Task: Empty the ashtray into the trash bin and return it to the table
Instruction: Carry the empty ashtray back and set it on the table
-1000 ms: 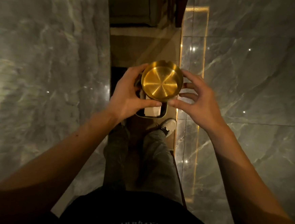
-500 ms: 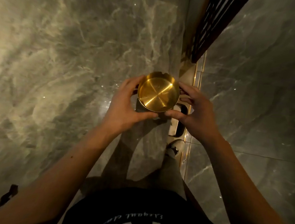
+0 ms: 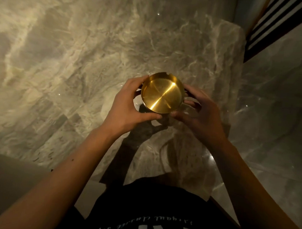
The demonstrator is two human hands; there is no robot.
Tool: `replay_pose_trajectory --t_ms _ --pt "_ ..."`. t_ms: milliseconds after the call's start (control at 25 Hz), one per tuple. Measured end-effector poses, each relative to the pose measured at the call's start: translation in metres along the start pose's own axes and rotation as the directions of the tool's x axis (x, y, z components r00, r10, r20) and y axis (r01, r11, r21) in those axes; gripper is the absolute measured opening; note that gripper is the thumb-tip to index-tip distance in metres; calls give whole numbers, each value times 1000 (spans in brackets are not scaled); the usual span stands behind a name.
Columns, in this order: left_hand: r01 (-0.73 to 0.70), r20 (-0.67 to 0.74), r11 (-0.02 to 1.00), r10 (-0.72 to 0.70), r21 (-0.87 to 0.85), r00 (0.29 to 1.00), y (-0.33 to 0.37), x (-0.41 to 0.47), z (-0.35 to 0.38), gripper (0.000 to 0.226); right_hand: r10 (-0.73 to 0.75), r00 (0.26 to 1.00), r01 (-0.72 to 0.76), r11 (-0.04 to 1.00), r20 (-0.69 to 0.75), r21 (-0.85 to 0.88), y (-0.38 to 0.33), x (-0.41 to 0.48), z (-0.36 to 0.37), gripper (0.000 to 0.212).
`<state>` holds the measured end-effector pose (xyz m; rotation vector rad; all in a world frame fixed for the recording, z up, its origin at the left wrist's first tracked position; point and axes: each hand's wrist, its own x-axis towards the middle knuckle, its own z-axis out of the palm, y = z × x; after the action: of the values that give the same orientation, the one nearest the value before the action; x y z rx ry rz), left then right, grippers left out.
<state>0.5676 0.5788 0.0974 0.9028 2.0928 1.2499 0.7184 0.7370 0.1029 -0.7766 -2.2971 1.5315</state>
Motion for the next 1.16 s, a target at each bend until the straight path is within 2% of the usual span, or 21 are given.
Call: replay_pose_trajectory --t_ms 360,520,640,880,1040,1160 --pt "140 -130 990 -135 29 982 -25 -37 -47 99 -136 982 143 989 128 -45 -7 20 63 80" --pt "200 -160 980 -197 2 967 -52 -40 -101 100 -71 981 86 993 182 -76 -27 42 120 79" --pt "202 -150 979 -201 -10 968 -91 -37 -154 100 -103 982 106 994 156 -9 -47 56 179 80" --pt "219 -78 974 -223 -53 972 -141 -25 -269 94 -53 995 59 995 90 -74 -105 86 289 76" --pt "206 -109 978 -210 -45 972 -157 -29 -310 94 -102 990 109 992 98 -69 -128 96 324 76" --pt "203 -190 978 -192 38 963 -160 -40 -327 94 -186 976 189 982 118 -22 -134 104 345 75"
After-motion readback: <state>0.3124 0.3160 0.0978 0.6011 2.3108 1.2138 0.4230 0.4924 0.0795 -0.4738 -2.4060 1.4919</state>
